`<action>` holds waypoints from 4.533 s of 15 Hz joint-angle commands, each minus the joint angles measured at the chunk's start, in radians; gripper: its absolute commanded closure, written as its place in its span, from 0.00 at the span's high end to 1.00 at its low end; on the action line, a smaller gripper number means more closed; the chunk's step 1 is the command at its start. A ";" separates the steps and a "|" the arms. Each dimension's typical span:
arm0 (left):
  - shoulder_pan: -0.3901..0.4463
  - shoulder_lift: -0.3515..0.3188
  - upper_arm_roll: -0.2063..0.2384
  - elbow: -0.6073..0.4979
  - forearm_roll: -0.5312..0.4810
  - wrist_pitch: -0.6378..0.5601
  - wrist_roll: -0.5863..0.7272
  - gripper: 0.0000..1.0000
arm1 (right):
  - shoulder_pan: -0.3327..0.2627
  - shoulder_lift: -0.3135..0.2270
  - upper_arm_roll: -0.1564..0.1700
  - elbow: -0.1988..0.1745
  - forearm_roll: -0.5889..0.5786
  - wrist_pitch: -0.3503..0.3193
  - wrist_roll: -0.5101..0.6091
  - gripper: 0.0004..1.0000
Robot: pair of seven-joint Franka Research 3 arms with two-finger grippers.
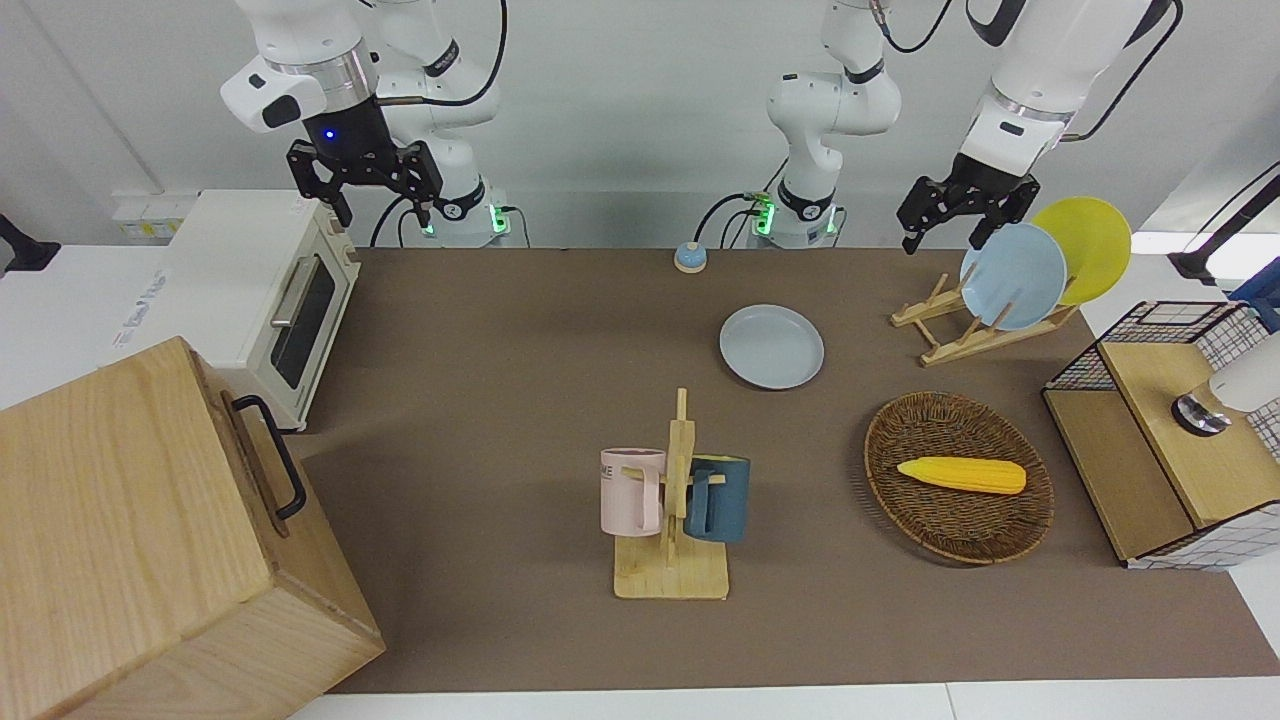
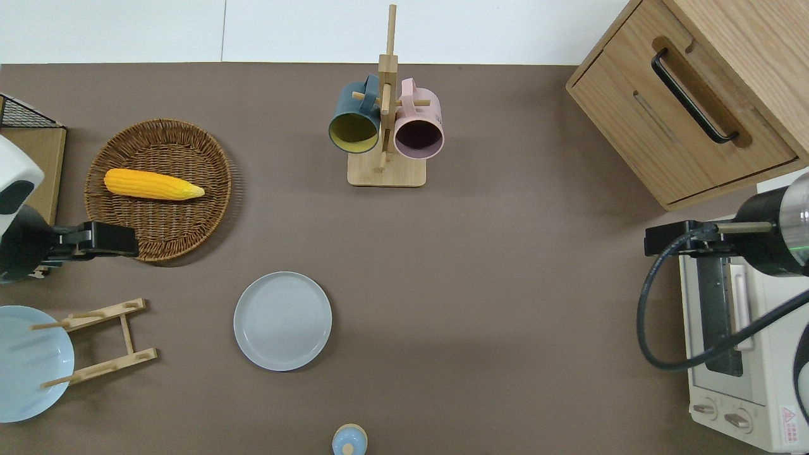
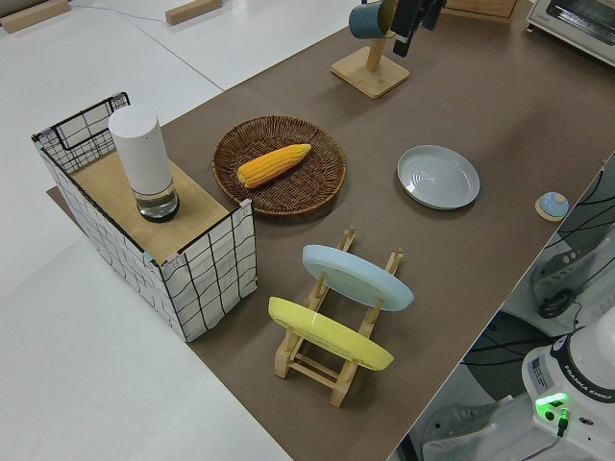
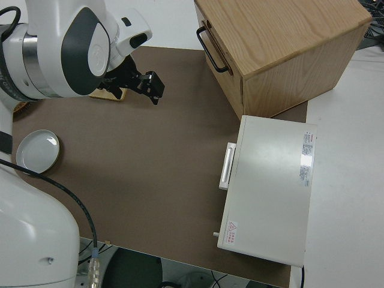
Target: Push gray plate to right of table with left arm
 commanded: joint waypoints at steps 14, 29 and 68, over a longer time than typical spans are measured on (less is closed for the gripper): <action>0.013 -0.015 -0.023 -0.020 0.015 -0.031 0.015 1.00 | 0.006 0.006 -0.005 0.010 0.000 -0.011 -0.002 1.00; 0.052 -0.041 -0.066 -0.510 -0.067 0.285 0.053 0.99 | 0.006 0.006 -0.005 0.010 0.000 -0.011 -0.002 1.00; 0.075 -0.026 -0.192 -0.913 -0.167 0.822 -0.077 0.00 | 0.006 0.006 -0.005 0.010 0.000 -0.011 -0.002 1.00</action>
